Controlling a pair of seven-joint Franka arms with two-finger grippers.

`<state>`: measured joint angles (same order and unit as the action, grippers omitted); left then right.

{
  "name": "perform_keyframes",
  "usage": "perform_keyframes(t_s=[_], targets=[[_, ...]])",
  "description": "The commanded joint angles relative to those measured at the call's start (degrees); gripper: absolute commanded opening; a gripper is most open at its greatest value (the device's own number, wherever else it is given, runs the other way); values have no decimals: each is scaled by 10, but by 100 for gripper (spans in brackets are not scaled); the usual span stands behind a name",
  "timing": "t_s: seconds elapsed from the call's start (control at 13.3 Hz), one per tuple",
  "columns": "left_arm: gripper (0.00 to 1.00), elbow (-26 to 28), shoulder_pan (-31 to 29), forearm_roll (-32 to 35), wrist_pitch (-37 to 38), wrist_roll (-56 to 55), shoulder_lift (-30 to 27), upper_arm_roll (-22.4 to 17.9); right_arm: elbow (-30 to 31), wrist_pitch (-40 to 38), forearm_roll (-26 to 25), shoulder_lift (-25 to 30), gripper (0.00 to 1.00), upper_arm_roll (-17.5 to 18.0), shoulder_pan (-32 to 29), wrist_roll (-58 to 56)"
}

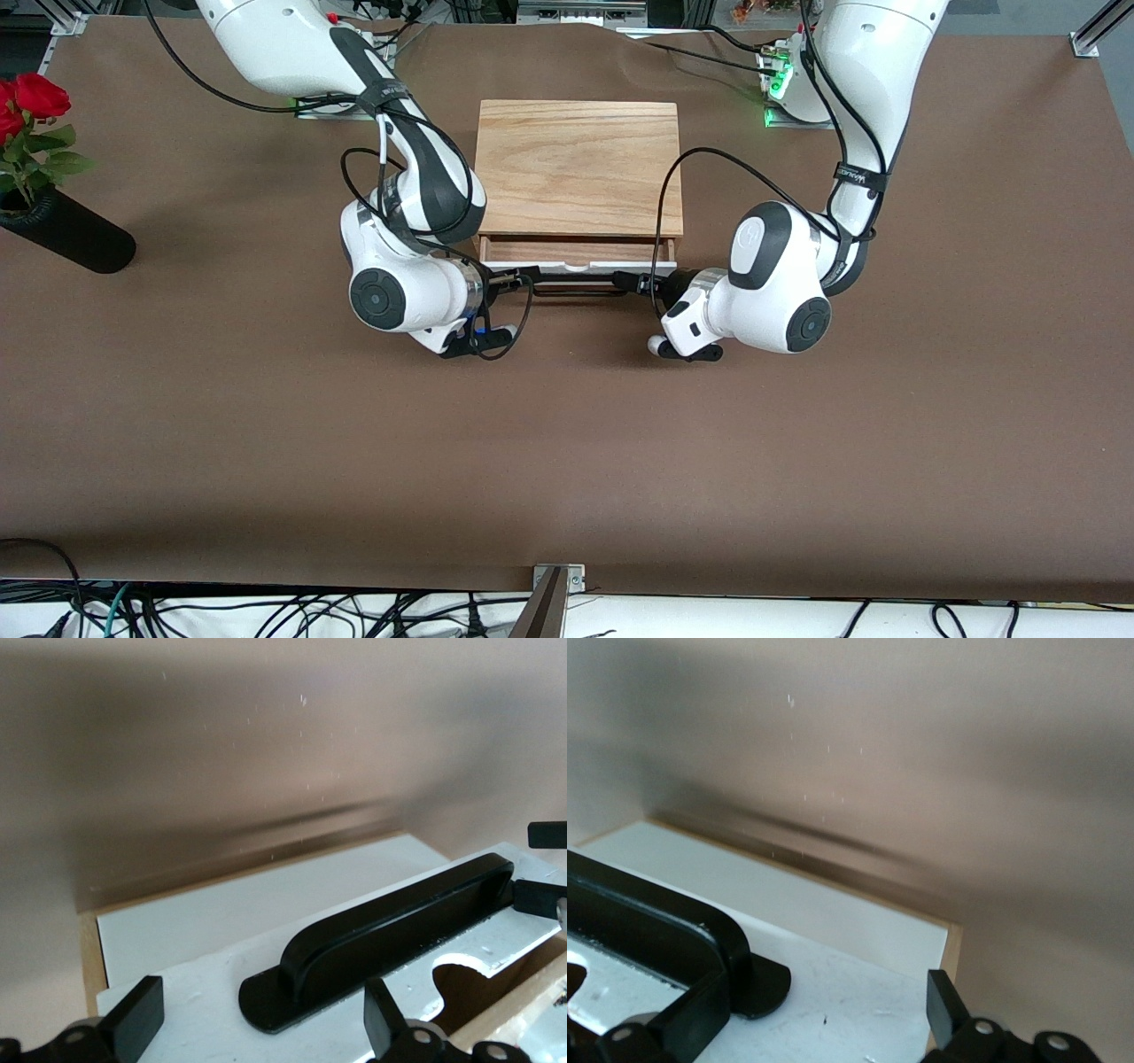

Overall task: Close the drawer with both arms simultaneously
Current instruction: 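Push the drawer fully shut with both grippers against the white front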

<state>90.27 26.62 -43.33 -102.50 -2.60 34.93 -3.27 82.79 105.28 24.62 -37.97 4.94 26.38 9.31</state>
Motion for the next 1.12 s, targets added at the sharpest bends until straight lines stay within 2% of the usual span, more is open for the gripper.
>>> perform_keyframes(t_s=[0.0, 0.22, 0.53, 0.82, 1.05], targets=[[100, 45, 2, 37, 12, -1, -39, 14, -10, -46, 10, -7, 100, 9, 2, 4], [100, 64, -3, 62, 22, -6, -55, 34, -10, -79, 10, -7, 100, 9, 2, 4], [100, 84, -6, 63, 56, -3, -62, 37, -10, -112, 10, -7, 100, 17, 2, -2], [100, 81, -12, 62, 60, 0, -62, 37, -16, -105, 9, -11, 100, 18, -5, -9], [100, 64, -20, 60, 49, 2, -62, 37, -59, -96, 8, -13, 100, 14, -18, -9]])
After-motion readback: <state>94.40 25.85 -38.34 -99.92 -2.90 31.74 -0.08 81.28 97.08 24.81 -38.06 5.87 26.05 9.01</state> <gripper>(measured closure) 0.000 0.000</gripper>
